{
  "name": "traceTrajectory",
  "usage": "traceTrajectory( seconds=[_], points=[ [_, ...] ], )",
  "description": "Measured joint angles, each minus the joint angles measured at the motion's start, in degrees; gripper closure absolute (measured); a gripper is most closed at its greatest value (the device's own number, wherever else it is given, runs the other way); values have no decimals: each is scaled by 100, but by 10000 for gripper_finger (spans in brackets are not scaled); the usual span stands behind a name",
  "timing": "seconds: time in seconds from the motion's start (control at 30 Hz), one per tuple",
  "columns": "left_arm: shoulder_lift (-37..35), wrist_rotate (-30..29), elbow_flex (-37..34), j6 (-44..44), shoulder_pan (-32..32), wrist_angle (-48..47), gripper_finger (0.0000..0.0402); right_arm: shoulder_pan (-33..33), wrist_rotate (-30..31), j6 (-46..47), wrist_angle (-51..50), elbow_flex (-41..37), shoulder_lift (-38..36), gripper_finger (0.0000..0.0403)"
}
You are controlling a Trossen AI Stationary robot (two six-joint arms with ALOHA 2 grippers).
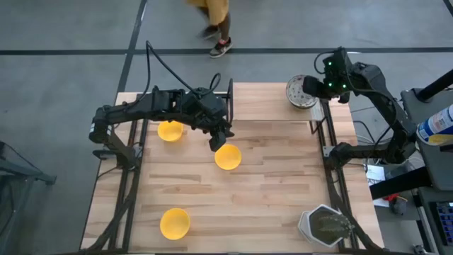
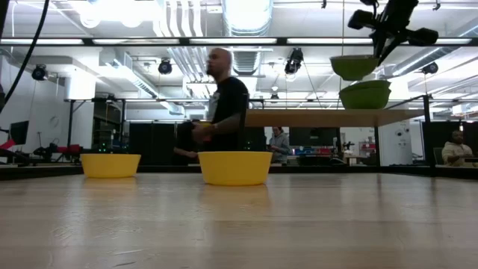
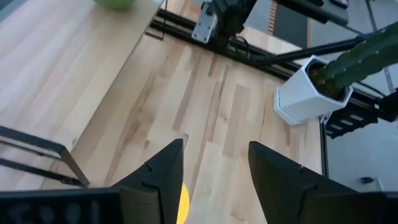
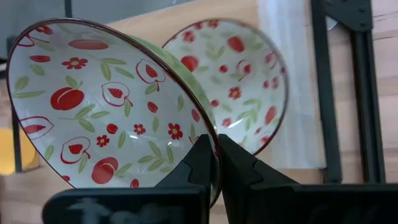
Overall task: Pick & Place Mini bowls
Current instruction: Stack the white patterned bowl on the white patterned bowl on the shelf
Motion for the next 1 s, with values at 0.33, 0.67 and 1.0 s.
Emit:
traceTrajectory(
  seconds=[0.33, 0.67, 1.0],
  points=[
    [-42, 20, -179, -104, -74, 2, 229, -824, -553, -486, -41, -4, 568, 390],
    [-50, 35, -179, -113, -74, 9, 229, -1154, -659, -1081, -611, -13, 981, 390],
    [-50, 63, -179, -116, -76, 61, 229, -1172, -707, -1351, -711, -13, 970, 376]
  ],
)
